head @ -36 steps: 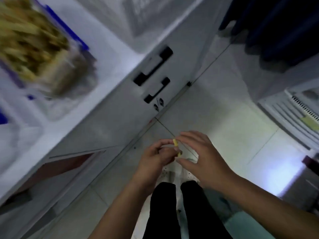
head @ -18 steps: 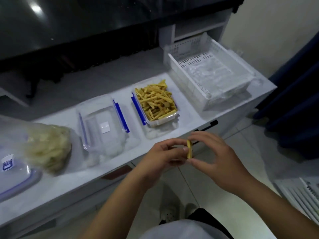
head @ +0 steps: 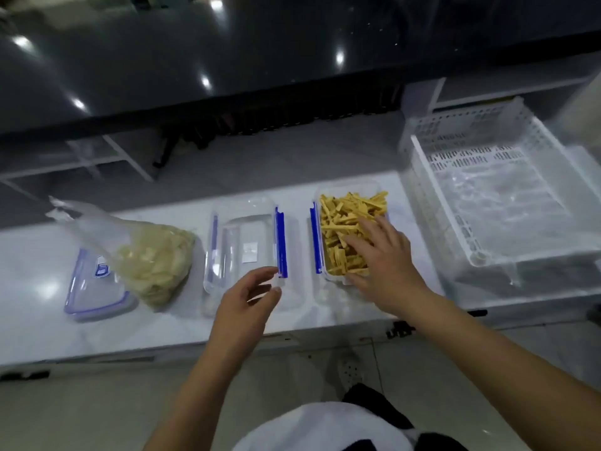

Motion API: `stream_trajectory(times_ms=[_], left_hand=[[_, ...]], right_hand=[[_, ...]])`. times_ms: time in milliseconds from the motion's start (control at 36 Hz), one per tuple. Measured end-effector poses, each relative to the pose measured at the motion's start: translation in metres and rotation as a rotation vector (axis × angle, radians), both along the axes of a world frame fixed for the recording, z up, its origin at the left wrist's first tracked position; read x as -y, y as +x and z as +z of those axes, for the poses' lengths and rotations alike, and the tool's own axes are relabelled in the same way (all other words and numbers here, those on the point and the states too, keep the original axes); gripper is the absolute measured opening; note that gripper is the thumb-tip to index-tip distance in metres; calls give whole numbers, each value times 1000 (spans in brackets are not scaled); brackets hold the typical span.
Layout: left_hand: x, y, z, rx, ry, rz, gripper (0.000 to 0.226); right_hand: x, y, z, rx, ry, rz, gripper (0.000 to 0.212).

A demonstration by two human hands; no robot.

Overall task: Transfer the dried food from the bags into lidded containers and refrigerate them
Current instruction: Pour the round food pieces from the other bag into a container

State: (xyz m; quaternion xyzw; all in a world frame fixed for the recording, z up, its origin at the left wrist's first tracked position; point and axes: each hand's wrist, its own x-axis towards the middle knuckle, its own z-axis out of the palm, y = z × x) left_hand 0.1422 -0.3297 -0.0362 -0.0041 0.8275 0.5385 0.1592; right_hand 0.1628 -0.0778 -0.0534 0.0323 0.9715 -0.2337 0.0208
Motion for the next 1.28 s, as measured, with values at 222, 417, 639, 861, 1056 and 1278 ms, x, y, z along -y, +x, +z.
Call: stream_trajectory(times_ms=[222, 417, 639, 861, 1056, 1278], left_hand=[[14, 0, 18, -63, -52, 191, 36], [71, -6, 62, -370, -371, 322, 59], [169, -52, 112, -333, -848, 310, 82], [208, -126, 131, -380, -849, -42, 88], [216, -187, 127, -497, -656, -383, 19], [203, -224, 142, -531, -345, -651, 10]], right_hand=[[9, -30, 9, -121, -49, 108, 61], [60, -61, 31, -183, -112, 307, 62], [135, -74, 23, -16, -198, 461, 64], [177, -83, 12, 29, -249, 370, 55], [203, -95, 22, 38, -298, 85, 47], [235, -86, 29, -30, -581, -267, 32]])
